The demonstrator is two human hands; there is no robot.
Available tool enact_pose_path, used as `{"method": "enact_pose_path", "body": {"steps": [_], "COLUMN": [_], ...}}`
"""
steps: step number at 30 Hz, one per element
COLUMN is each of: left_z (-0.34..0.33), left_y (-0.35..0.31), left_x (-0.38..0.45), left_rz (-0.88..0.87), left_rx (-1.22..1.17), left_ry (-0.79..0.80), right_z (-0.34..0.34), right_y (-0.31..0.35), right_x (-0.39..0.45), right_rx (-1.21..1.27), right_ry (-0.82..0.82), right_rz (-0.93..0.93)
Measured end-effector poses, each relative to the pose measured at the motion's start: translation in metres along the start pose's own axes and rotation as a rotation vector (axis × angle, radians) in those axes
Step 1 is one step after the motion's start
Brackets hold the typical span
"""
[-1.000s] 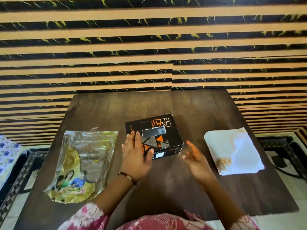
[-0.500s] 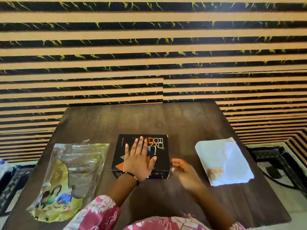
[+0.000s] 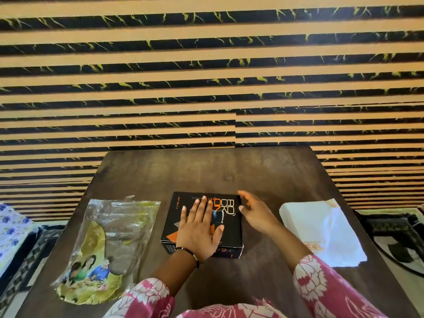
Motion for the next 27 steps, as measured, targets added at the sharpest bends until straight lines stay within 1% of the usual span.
{"method": "enact_pose_path", "body": {"steps": [9, 11, 14, 16, 19, 21, 25, 27], "left_z": [0.0, 0.0, 0.001, 0.0, -0.001, -0.002, -0.002, -0.003], "left_y": [-0.001, -0.001, 0.0, 0.0, 0.001, 0.001, 0.001, 0.002], "left_x": [0.003, 0.003, 0.003, 0.004, 0.004, 0.004, 0.004, 0.004], "left_rz": [0.014, 0.017, 0.021, 0.013, 0.003, -0.002, -0.012, -0.011], "left_rx": [-0.013, -0.019, -0.009, -0.004, -0.021, -0.04, -0.026, -0.03], "left_ry": [-0.018, -0.021, -0.022, -0.017, -0.026, -0.045, -0.045, -0.059], "right_z": [0.014, 0.016, 0.02, 0.019, 0.009, -0.003, -0.02, -0.025], "right_y": [-0.02, -0.024, -0.033, -0.04, -0.052, -0.061, -0.086, -0.095], "right_x": [0.004, 0.005, 0.004, -0.003, -0.016, -0.023, -0.033, -0.039], "right_rx": [-0.19, -0.225, -0.34, -0.43, -0.589, -0.659, -0.717, -0.77], "right_ry": [-0.011, -0.049, -0.13, -0.13, -0.139, -0.116, -0.019, -0.034], "right_rz": [0.091, 0.085, 0.012, -0.022, -0.008, 0.007, -0.148, -0.153]}}
Point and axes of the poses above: each hand's wrist, its own x-axis towards the middle knuckle, its own z-axis out of the back of the hand, y = z × x, the point moved 2 cm from there along x, towards the middle knuckle, and after that the axes turned 2 degrees about x, right-handed, at the moved point
